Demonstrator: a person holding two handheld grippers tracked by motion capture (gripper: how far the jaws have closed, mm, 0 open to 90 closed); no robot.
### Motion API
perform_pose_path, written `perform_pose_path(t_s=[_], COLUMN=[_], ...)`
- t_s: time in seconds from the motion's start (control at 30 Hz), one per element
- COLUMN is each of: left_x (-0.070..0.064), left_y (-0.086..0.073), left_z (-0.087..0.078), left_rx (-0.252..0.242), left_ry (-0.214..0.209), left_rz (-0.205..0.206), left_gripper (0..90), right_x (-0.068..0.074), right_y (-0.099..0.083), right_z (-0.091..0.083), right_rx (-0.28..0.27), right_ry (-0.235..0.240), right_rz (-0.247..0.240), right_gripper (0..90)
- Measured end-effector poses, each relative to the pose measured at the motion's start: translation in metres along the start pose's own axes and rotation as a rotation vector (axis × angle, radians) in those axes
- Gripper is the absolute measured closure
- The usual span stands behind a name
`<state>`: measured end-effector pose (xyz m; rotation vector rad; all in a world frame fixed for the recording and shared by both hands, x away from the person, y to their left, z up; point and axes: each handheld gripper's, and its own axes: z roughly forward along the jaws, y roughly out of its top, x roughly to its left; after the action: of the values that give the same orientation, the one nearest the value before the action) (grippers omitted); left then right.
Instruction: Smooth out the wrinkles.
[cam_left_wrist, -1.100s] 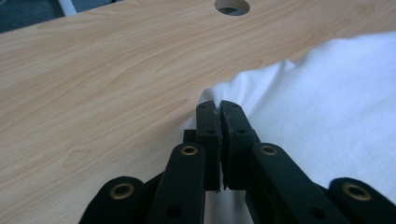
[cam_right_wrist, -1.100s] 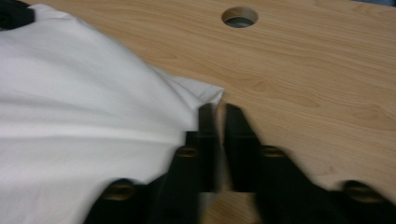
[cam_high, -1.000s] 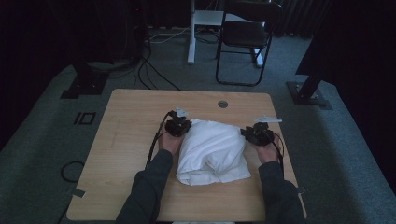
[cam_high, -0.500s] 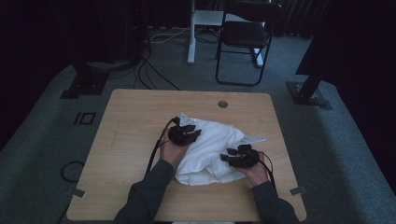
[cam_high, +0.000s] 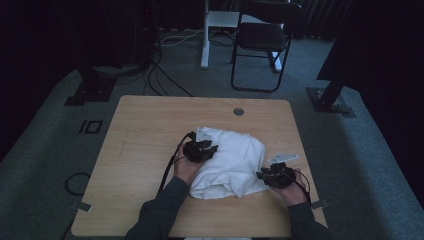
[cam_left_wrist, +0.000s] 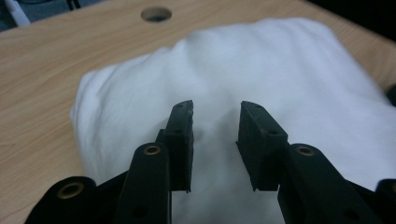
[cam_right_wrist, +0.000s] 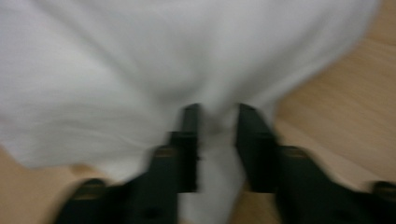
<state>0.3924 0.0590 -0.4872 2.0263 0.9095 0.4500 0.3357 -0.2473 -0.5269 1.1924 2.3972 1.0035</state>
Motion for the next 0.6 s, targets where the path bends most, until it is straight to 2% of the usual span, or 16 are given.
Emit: perform_pose_path(t_s=[0.03,0.07,0.13,0.23,0.27,0.3,0.33,0.37,0.43,0.53,0.6], left_x=[-0.002,-0.005,-0.011,-0.023,-0.023,-0.031,-0.033,-0.032,-0.024,-0.006,0.008], left_y=[0.002,0.003,0.004,0.000,0.000,-0.008,-0.012,-0.016,-0.021,-0.022,-0.022], left_z=[-0.006,-0.010,-0.016,-0.019,-0.019,-0.014,-0.011,-0.007,-0.004,-0.004,-0.003], left_rx=[-0.017,-0.025,-0.042,-0.028,-0.028,0.006,0.023,0.035,0.037,0.043,0.056], left_ry=[-0.001,-0.002,-0.018,-0.040,-0.040,-0.047,-0.030,-0.021,-0.005,0.055,0.101], left_rz=[0.003,0.007,0.016,0.038,0.038,0.073,0.095,0.096,0.065,0.047,0.046], left_gripper=[65.9,65.7,65.6,65.3,65.3,65.3,64.3,64.1,64.2,64.1,64.4], right_x=[-0.002,-0.003,0.000,0.007,0.007,0.009,0.011,0.012,0.013,0.017,0.021], right_y=[0.000,0.001,0.005,0.011,0.011,0.014,0.018,0.019,0.024,0.037,0.050], right_z=[-0.001,-0.003,-0.003,0.007,0.007,0.016,0.035,0.044,0.059,0.074,0.086], right_rx=[-0.024,-0.071,-0.117,-0.098,-0.098,-0.078,-0.045,-0.034,-0.029,-0.056,-0.061], right_ry=[0.009,0.019,0.022,0.034,0.034,0.030,0.047,0.057,0.068,0.079,0.079], right_rz=[0.023,0.052,0.046,0.030,0.030,0.021,0.022,0.029,0.045,0.066,0.058], right_gripper=[60.4,56.4,50.2,49.5,49.5,49.6,50.5,50.6,51.0,51.3,51.1])
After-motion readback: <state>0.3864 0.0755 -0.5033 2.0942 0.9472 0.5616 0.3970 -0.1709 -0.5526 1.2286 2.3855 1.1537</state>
